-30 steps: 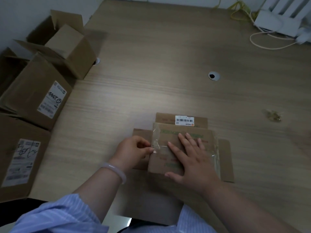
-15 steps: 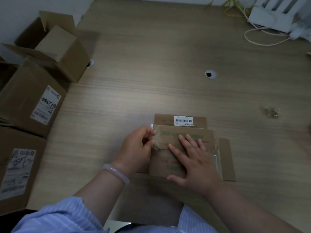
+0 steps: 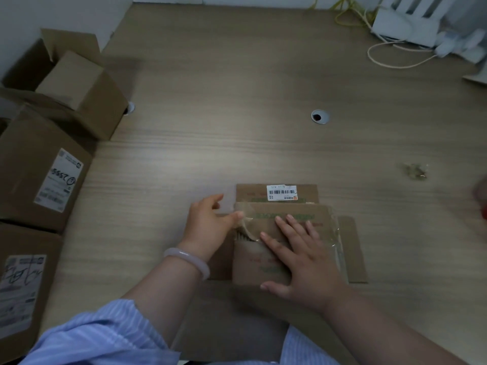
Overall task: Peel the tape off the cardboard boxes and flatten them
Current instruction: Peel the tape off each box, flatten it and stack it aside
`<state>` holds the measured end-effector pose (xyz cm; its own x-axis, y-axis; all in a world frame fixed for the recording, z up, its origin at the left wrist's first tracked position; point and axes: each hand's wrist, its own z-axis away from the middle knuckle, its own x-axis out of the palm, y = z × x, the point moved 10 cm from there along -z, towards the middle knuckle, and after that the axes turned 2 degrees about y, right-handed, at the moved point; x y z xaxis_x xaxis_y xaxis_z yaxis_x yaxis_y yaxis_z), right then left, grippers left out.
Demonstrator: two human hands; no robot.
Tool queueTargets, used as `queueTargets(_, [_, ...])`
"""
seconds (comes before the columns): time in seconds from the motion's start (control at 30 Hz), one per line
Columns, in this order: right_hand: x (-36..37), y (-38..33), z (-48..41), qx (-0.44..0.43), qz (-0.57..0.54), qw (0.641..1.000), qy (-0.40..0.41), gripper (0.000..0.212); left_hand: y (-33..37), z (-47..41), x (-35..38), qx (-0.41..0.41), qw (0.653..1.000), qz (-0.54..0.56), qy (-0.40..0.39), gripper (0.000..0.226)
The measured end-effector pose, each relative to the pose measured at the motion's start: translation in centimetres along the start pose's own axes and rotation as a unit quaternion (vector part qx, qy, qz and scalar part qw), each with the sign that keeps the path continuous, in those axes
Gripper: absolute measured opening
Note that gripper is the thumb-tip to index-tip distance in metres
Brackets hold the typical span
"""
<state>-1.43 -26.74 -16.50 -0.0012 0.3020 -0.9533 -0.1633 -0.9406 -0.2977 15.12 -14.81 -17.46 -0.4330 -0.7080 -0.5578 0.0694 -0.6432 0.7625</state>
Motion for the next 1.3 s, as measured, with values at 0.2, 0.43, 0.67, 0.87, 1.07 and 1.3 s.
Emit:
queueTargets(0.2, [-0.2,-0.1,0.0,0.002,-0.001,1.000,0.004,0.091,-2.2,1.5,3.8,-0.219,0.896,0.344,-0.175,0.030])
queueTargets(0.43, [-0.3,0.0,0.0,0.012,0.010,1.000,0.002,0.105,-2.1,1.1,3.4,-0.258,0.872,0.367,-0.195,0.020])
queueTargets(0.67, [0.0,0.0,0.0,0.018,0.022,1.000,-0.003,0.108,0.9,-2.1,1.1,0.040,0.996,0.005,-0.073,0.014])
queueTargets(0.87, [-0.2,0.1,-0.2,0.025,0.020,0.999,-0.002,0.110,2.1,0.5,1.0,0.170,0.981,-0.051,-0.081,0.030])
queueTargets(1.07, [0.0,0.2,-0.2,0.031,0.019,0.999,-0.013,0.111,0.9,2.1,0.3,0.171,0.975,-0.030,-0.140,0.032])
queueTargets(1.3, [0.0,0.1,-0.2,0.033,0.021,0.999,-0.015,0.111,-0.8,3.0,-0.2,0.090,0.992,0.026,-0.087,0.033])
